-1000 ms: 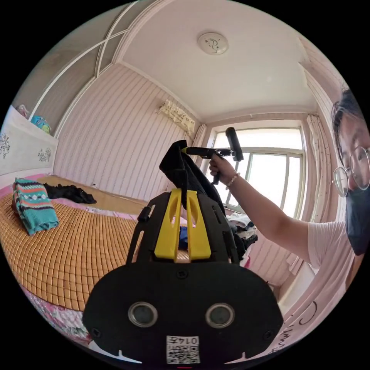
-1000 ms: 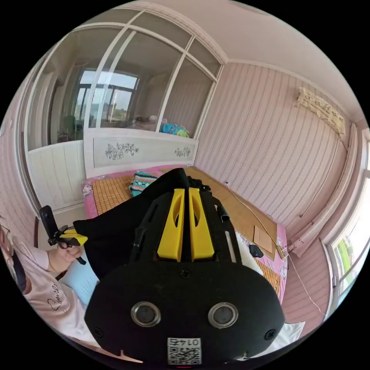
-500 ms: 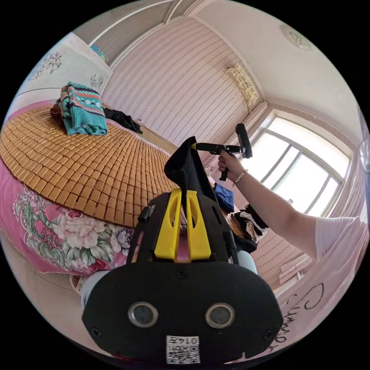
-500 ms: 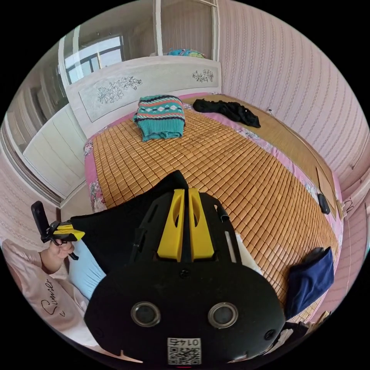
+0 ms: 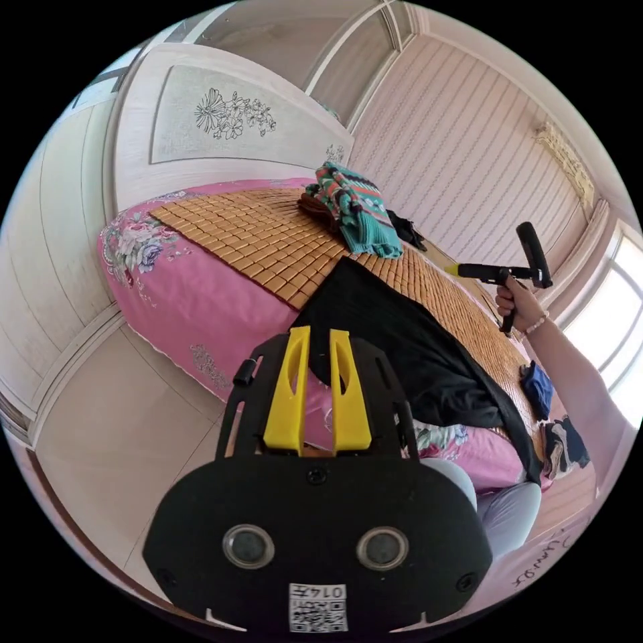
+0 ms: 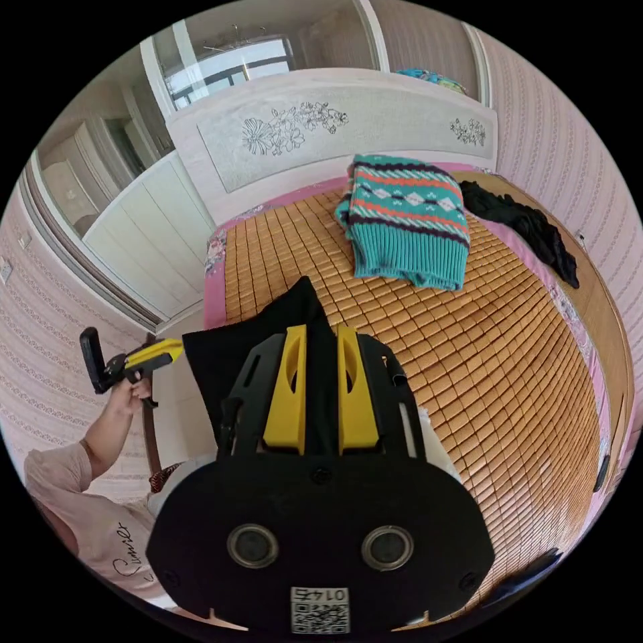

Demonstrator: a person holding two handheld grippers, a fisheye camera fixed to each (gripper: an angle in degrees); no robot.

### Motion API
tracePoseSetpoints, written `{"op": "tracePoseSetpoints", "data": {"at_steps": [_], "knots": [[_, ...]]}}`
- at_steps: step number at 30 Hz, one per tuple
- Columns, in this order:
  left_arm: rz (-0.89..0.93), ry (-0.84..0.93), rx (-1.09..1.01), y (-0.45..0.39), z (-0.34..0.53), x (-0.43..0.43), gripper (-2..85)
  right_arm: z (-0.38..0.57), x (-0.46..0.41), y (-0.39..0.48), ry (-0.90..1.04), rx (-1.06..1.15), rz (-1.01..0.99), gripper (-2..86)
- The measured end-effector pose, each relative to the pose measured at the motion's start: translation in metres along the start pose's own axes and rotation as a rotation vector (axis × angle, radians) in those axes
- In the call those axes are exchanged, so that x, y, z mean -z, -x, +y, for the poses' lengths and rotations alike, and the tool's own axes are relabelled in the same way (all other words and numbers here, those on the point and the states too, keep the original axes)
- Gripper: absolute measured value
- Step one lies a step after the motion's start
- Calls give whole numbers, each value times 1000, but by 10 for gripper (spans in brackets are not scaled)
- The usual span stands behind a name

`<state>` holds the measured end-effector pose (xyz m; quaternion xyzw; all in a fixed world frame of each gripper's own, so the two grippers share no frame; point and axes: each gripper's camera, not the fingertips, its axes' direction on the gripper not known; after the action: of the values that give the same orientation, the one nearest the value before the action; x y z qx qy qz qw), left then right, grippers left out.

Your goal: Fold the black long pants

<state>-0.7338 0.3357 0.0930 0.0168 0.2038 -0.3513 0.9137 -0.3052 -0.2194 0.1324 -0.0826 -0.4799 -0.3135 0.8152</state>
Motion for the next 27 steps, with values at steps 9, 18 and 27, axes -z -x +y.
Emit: {"op": "tracePoseSetpoints", "data": {"at_steps": [9, 18, 27], "knots": [[119, 33, -347, -83, 48, -8, 50, 318, 152, -58, -195, -281, 194, 54], [454, 186, -868, -307, 111, -93, 68, 576, 206, 16, -37, -632, 487, 93], [439, 363, -1126, -453, 197, -171, 96, 708, 211, 33, -237, -901, 441, 96]]}}
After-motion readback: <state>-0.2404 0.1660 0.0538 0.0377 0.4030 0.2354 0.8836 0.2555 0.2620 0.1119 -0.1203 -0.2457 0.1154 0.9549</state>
